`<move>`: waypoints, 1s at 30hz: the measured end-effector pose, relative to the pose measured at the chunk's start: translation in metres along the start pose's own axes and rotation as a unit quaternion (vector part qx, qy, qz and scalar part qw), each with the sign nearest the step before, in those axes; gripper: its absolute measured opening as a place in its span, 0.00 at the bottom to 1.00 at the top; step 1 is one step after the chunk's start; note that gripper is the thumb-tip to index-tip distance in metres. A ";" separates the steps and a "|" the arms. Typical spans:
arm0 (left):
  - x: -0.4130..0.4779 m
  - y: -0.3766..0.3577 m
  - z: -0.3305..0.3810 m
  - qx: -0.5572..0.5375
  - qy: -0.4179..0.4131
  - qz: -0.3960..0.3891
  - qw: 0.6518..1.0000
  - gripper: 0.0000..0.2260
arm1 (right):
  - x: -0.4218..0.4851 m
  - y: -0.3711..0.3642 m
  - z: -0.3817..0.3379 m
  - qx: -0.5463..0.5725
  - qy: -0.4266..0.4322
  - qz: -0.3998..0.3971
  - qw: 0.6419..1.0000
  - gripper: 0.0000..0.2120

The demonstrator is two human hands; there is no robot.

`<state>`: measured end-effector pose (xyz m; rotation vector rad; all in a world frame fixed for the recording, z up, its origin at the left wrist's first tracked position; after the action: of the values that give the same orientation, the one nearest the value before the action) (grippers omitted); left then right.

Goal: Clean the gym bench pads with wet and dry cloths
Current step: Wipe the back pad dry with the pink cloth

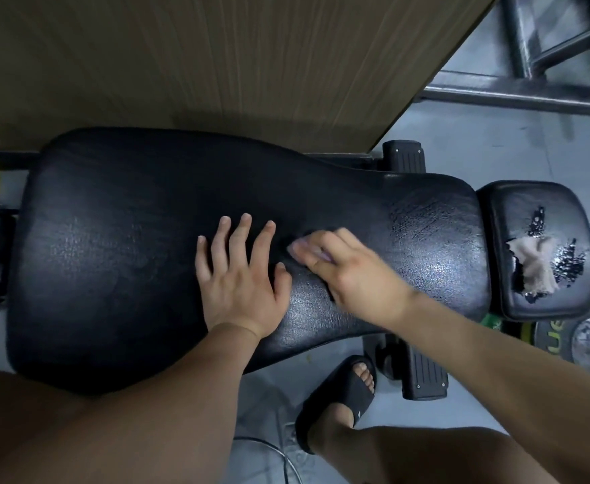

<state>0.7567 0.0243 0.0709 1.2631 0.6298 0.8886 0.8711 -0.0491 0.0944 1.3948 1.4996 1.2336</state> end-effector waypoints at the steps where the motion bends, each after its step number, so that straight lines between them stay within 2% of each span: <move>1: 0.000 0.000 0.000 0.000 0.000 -0.001 1.000 0.28 | 0.005 0.003 0.015 -0.016 -0.009 0.005 1.000 0.28; 3: 0.000 0.000 0.000 -0.001 0.002 -0.001 1.000 0.27 | 0.017 0.020 0.066 -0.040 -0.131 0.069 0.988 0.25; 5: 0.000 0.000 0.000 -0.002 0.004 0.001 1.000 0.27 | 0.024 0.033 0.094 -0.060 -0.260 0.114 0.957 0.23; 6: 0.000 0.000 0.000 0.000 0.004 0.001 1.000 0.28 | 0.032 0.029 0.087 -0.069 -0.274 0.109 0.953 0.25; 10: 0.000 0.002 0.001 0.001 0.003 0.005 1.000 0.28 | 0.065 0.005 0.038 -0.041 -0.163 0.051 0.984 0.26; 11: 0.000 0.002 0.001 -0.001 0.003 0.006 1.000 0.28 | 0.068 0.008 0.049 -0.050 -0.172 0.055 0.982 0.26; 13: 0.000 0.002 0.001 -0.005 0.001 0.006 1.000 0.28 | 0.062 0.021 0.092 -0.075 -0.277 0.080 0.955 0.26; 15: 0.000 0.002 0.000 -0.003 0.001 0.008 1.000 0.28 | 0.047 0.031 0.128 -0.089 -0.398 0.101 0.908 0.23; 16: 0.000 0.002 0.000 -0.002 0.003 0.009 1.000 0.28 | 0.047 0.031 0.130 -0.086 -0.421 0.100 0.897 0.21; 18: 0.000 0.003 -0.001 -0.002 0.007 0.008 1.000 0.28 | 0.065 0.026 0.112 -0.061 -0.398 0.097 0.910 0.20; 22: 0.000 0.004 0.000 -0.005 0.008 0.005 1.000 0.28 | 0.089 0.023 0.085 -0.017 -0.298 0.085 0.951 0.23; 24: 0.000 0.004 0.000 -0.008 0.008 0.007 1.000 0.28 | 0.069 0.029 0.105 -0.029 -0.312 0.067 0.947 0.25; 26: 0.001 0.003 0.000 -0.009 0.006 0.006 1.000 0.28 | 0.028 0.038 0.143 -0.074 -0.375 0.042 0.923 0.26; 30: 0.000 0.003 0.000 -0.011 0.006 0.007 1.000 0.28 | -0.038 0.065 0.194 -0.103 -0.517 0.038 0.849 0.22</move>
<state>0.7560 0.0248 0.0738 1.2432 0.6204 0.9131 1.0786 -0.0578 0.1005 1.5741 0.5352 0.4564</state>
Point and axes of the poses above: each hand's wrist, its own x-axis towards the middle knuckle, its own y-axis out of the back of the hand, z = x × y, the point moved 10 cm from there along x, towards the middle knuckle, and after that the axes turned 4 degrees about z, right-handed, at the moved point
